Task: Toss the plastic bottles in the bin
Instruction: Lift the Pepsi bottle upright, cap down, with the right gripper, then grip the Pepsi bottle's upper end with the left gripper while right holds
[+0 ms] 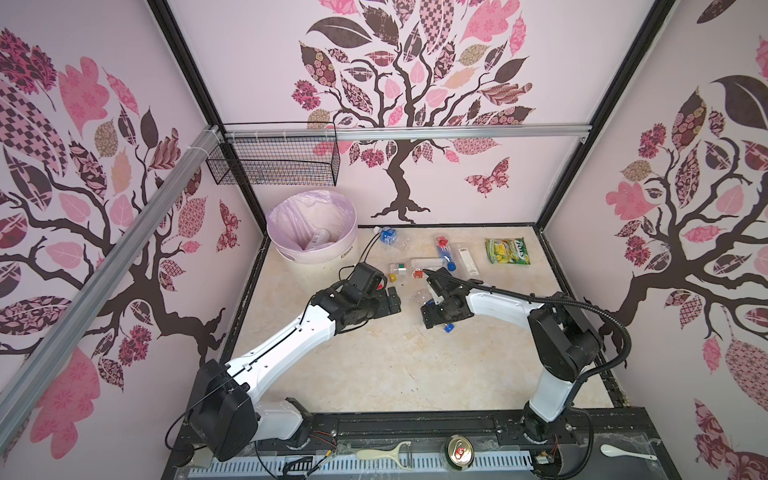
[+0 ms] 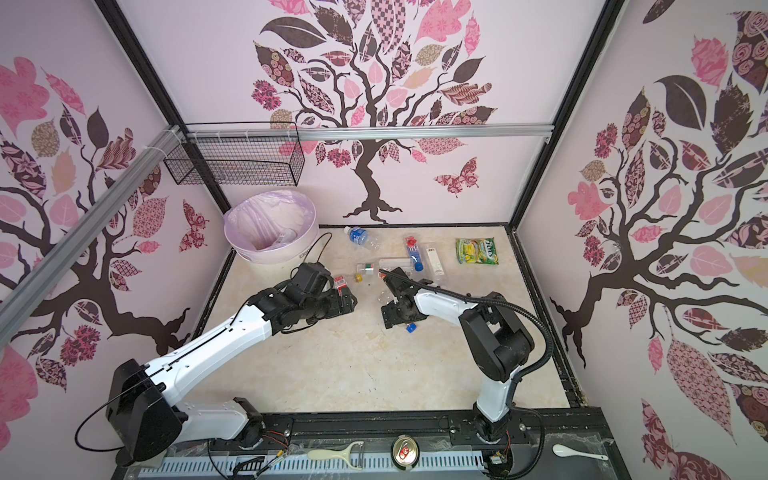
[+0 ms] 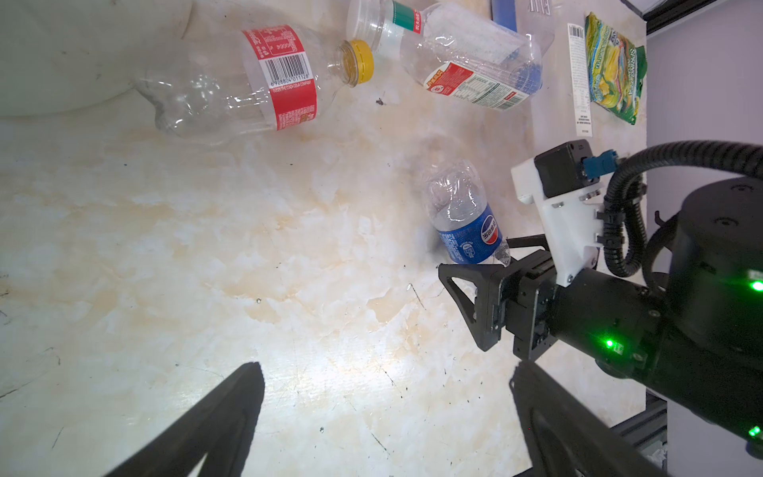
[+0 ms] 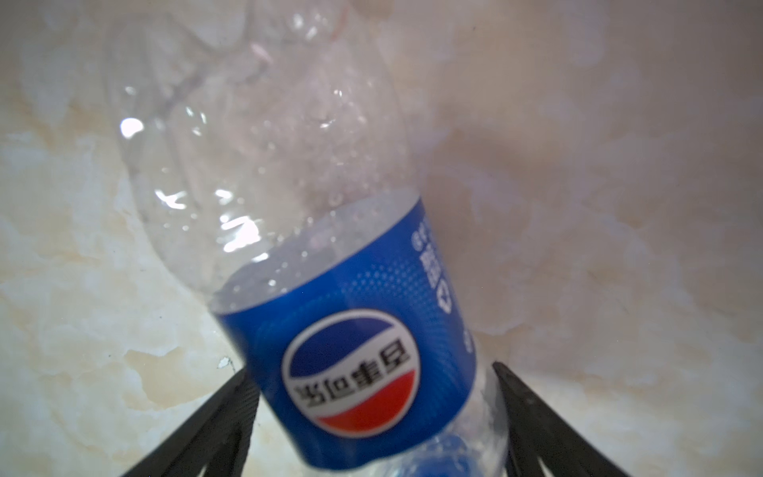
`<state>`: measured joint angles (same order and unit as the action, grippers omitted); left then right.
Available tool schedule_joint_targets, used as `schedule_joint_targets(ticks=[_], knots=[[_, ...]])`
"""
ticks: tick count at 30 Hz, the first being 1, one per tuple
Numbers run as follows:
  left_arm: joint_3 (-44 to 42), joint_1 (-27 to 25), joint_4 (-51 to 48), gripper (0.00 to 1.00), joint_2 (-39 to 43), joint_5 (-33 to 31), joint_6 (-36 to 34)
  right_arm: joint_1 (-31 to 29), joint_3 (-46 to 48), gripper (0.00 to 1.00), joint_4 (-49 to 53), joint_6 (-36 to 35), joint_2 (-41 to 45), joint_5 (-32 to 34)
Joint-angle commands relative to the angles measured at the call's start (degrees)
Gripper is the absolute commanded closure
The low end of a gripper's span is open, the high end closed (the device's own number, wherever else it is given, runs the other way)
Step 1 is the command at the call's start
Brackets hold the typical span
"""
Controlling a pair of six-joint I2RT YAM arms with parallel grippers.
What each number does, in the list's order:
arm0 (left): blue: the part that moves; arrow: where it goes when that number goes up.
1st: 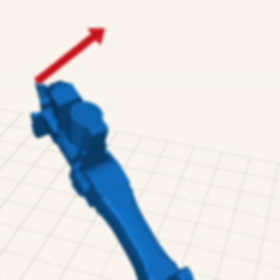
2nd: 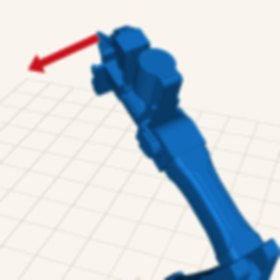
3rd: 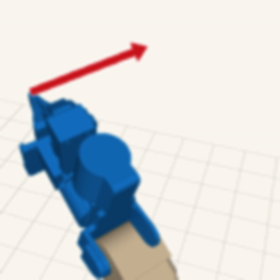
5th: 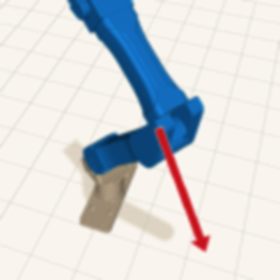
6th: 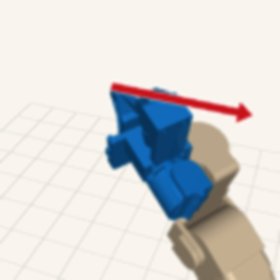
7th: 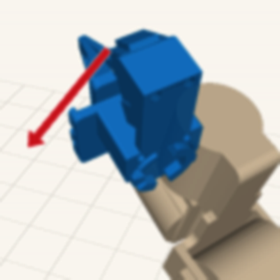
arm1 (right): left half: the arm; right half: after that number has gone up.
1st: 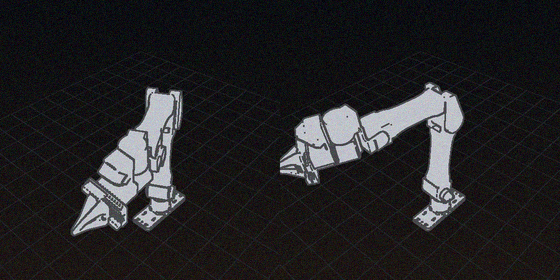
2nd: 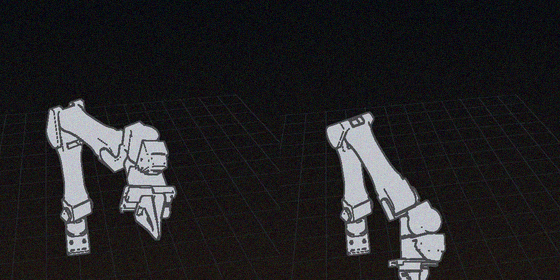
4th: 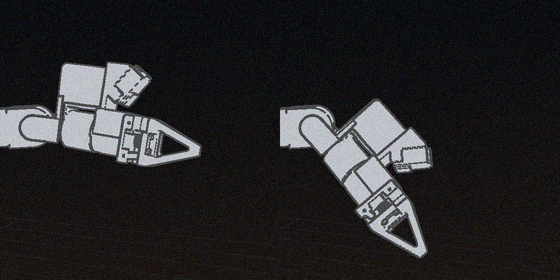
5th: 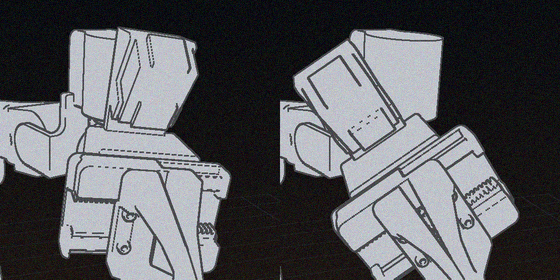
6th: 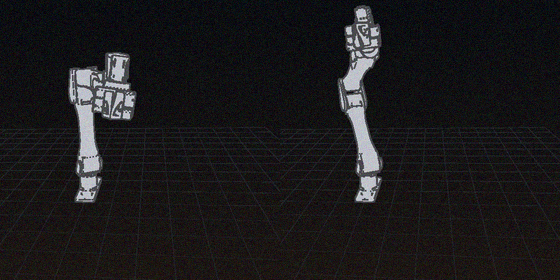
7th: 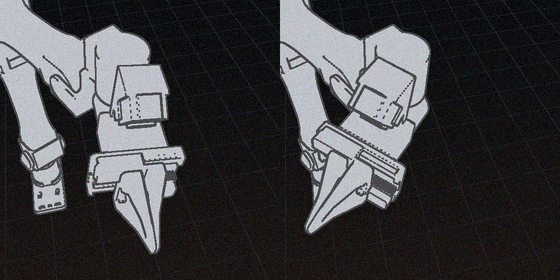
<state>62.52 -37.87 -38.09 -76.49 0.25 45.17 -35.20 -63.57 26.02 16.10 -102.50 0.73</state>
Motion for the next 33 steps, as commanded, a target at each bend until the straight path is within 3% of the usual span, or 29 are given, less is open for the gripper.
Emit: schedule_joint_targets(ticks=[1,9,18,23,26,33], knots=[[3.5,-0.1,-1.7,0.02,-0.1,-0.2,-1.3,-0.5,-0.1,0.17,-2.4,-1.0,2.7,1.2],[4.8,-0.1,-2.4,0.02,-1.3,-0.3,-1.8,-0.6,0.7,0.28,-3.7,-0.2,3.5,-1.0],[5.3,-0.1,-2.9,0.02,-1.8,-0.4,-1.9,-0.7,-0.2,0.29,-4.2,0.2,1.3,-1.5],[5.9,0.0,-3.2,0.02,-1.9,-1.3,-2.4,-0.6,-0.9,0.40,-3.8,0.4,1.2,-2.1],[7.4,0.7,-3.7,0.02,-2.3,-1.2,-2.9,-0.7,-0.9,0.45,-3.4,0.5,2.2,-2.6],[12.2,4.7,-3.8,0.02,-3.5,1.0,-3.3,-0.6,-3.7,0.47,1.0,1.3,4.7,-4.9]])
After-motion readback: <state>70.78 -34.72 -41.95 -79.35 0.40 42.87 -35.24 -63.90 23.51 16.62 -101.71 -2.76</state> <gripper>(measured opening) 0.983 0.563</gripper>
